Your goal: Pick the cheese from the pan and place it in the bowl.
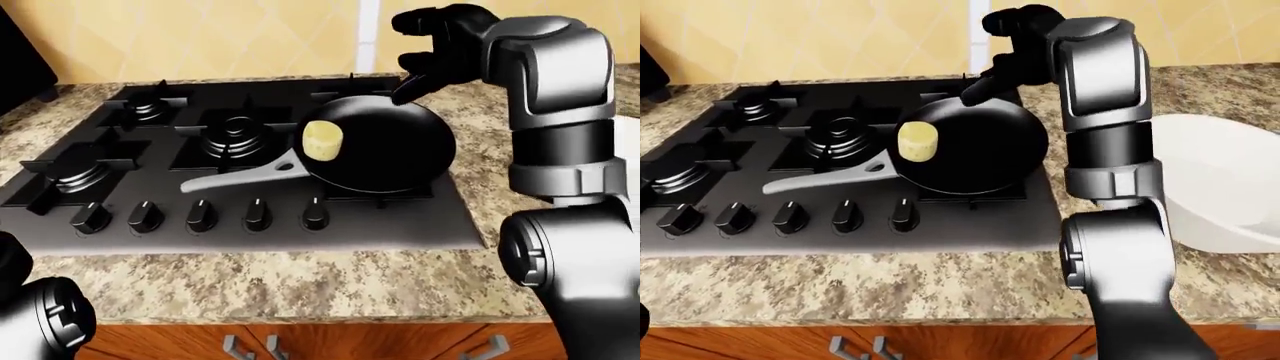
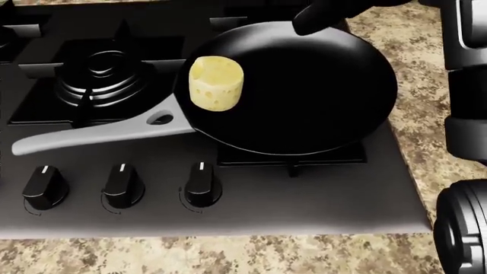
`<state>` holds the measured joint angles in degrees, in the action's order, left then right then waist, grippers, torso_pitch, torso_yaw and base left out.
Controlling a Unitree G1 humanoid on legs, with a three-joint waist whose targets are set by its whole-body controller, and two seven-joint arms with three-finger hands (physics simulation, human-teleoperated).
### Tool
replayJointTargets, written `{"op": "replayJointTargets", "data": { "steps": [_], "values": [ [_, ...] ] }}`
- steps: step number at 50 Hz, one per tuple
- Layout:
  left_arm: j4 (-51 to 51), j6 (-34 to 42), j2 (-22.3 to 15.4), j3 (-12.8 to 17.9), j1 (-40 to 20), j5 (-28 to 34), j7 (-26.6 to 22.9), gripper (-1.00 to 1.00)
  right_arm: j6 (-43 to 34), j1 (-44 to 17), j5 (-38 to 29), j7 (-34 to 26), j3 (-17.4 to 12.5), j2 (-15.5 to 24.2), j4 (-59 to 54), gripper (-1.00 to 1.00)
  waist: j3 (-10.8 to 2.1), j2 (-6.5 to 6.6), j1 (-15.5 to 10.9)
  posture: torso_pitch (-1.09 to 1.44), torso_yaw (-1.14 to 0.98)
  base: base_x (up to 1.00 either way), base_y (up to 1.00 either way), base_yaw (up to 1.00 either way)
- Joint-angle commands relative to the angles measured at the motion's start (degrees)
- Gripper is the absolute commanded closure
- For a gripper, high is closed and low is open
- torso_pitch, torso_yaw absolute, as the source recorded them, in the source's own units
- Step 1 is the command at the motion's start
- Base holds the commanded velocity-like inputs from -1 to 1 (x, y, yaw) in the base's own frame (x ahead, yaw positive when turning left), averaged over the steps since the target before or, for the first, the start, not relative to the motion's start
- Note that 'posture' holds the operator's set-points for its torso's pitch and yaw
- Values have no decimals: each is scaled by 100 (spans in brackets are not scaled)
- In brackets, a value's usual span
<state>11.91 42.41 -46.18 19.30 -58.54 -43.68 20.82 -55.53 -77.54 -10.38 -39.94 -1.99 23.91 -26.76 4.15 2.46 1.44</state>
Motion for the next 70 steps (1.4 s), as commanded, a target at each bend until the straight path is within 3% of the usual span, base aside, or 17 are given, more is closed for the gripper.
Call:
{"op": "replayJointTargets", "data": {
  "steps": [1, 19, 22, 37, 52, 57, 60, 70],
  "values": [
    [97, -151, -85, 82, -153, 57, -17, -100, 202, -342, -91, -202, -200, 52, -25, -100, -168, 21, 9, 0, 0, 0, 0, 0],
    [70, -144, -10, 65, -173, 193, -78, -100, 808, -117, -909, -520, -77, -321, -286, -100, -166, 83, 25, 0, 0, 0, 0, 0],
    [59, -149, -6, 66, -181, 236, -98, -100, 924, -133, -832, -523, -167, -440, -446, -100, -169, 89, 24, 0, 0, 0, 0, 0],
    [107, -125, 3, 82, -171, 258, -109, -100, 1654, -234, -939, -212, -38, -857, -1155, -100, -188, 122, 31, 0, 0, 0, 0, 0],
    [45, -164, 31, 79, -187, 357, -163, -100, 2123, -223, -902, -107, 27, -1043, -1598, -100, -210, 136, 37, 0, 0, 0, 0, 0],
    [72, -149, 56, 64, -191, 377, -169, -100, 2148, -247, -898, -87, 0, -1046, -1601, -91, -213, 133, 38, 0, 0, 0, 0, 0],
    [56, -142, 33, 99, -201, 352, -163, -100, 2187, -211, -906, -111, 22, -1054, -1619, -76, -213, 135, 39, 0, 0, 0, 0, 0],
    [94, -120, 31, 97, -196, 346, -147, -100, 2218, -269, -916, -107, 23, -1097, -1669, -76, -215, 140, 53, 0, 0, 0, 0, 0]
  ]
}}
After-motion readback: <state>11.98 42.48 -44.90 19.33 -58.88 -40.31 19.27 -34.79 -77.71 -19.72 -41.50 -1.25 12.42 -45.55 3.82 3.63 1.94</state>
